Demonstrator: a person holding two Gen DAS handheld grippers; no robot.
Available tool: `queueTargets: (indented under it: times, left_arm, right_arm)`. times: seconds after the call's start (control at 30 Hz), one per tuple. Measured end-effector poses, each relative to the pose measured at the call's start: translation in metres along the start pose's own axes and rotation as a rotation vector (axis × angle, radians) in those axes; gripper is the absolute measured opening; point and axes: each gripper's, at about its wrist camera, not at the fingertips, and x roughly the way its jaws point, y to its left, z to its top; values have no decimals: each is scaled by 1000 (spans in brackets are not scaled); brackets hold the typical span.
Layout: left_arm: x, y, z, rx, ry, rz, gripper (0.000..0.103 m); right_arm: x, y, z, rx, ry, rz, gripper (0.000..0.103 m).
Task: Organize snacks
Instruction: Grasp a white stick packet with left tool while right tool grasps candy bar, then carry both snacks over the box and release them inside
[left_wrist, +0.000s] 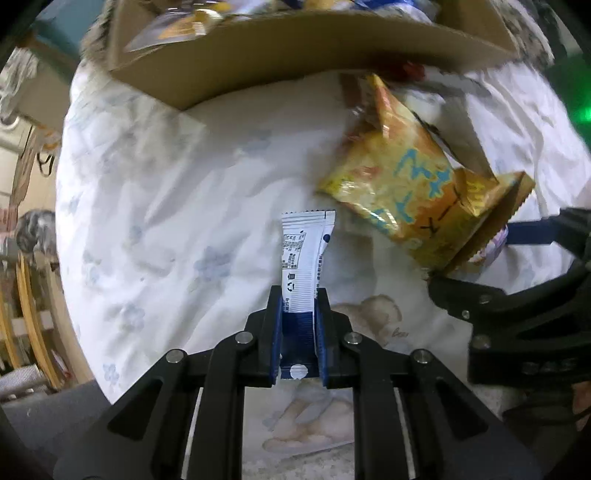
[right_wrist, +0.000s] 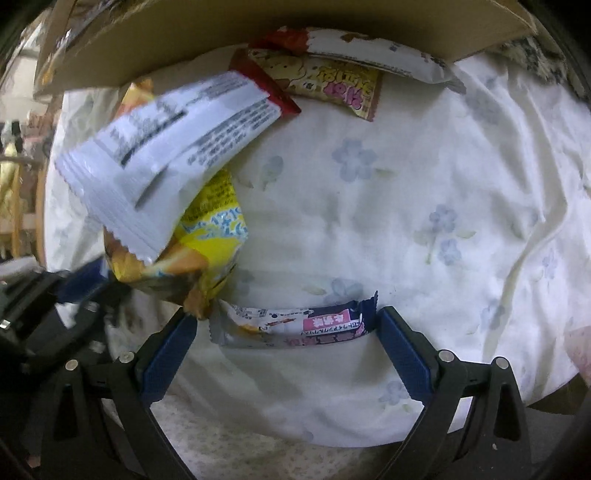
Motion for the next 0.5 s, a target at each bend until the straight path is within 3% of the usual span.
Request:
queueTargets:
  times: [0.1,0.17,0.5]
  left_arm:
    - [-8,13,-3,-37,-8,-6,13]
    - [-13,18,-5,-57,-19,-12,13]
    - [-68,44,-20,-171,-177,-78,13]
  right_arm:
    - [2,8,-4,-40,-8,-50,85]
    - [-1,12,-6,-63,-25,-70,73]
    - [-46,30,-32,-149,-5,10,69]
